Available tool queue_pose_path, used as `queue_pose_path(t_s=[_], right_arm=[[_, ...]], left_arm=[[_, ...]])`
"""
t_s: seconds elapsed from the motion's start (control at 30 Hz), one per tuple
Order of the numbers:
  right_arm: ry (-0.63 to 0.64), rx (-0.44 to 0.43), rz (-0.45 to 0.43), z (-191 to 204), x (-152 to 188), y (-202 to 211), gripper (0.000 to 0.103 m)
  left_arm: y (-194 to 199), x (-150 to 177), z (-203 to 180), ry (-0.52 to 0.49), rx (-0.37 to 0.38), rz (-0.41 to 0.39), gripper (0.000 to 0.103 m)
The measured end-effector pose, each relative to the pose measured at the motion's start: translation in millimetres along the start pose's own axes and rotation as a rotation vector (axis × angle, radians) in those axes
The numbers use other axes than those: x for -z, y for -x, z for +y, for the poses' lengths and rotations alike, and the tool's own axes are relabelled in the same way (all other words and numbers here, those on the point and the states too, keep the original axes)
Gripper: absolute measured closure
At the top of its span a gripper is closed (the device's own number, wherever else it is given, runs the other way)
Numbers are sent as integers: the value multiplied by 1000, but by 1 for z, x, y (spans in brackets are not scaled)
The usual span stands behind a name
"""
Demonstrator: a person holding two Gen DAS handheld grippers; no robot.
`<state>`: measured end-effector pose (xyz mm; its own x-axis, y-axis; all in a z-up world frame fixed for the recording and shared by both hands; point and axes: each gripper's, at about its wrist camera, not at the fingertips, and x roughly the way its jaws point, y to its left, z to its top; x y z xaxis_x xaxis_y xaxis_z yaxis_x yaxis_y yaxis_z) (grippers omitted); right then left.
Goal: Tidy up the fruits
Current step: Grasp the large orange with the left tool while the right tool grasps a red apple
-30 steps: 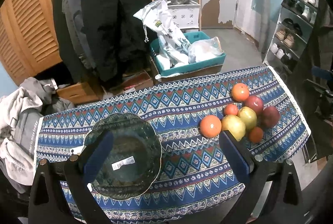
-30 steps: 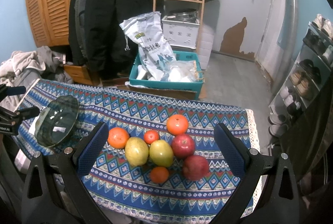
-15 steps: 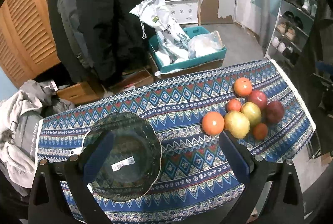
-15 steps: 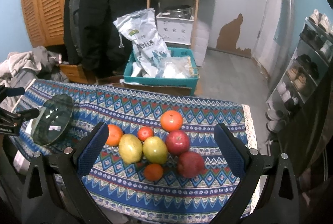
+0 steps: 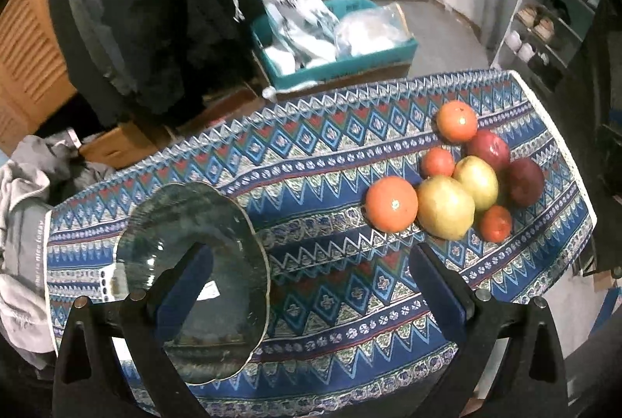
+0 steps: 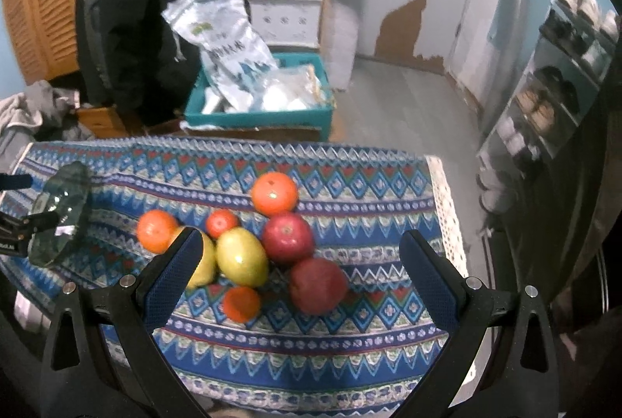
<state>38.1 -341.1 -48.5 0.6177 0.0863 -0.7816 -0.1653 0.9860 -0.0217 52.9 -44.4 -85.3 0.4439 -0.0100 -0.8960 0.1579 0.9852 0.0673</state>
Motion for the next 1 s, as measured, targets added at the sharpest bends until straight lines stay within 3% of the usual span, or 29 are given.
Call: queue_pose_path(t_s=[0.6, 1.0], right_arm=[[-22, -8, 245, -23, 29, -91, 3], [-10, -30, 348, -27, 46, -140, 3]], left_arm=[[-73, -13, -39, -105, 18, 99, 1], [-116, -19, -53, -152, 57, 159, 1]])
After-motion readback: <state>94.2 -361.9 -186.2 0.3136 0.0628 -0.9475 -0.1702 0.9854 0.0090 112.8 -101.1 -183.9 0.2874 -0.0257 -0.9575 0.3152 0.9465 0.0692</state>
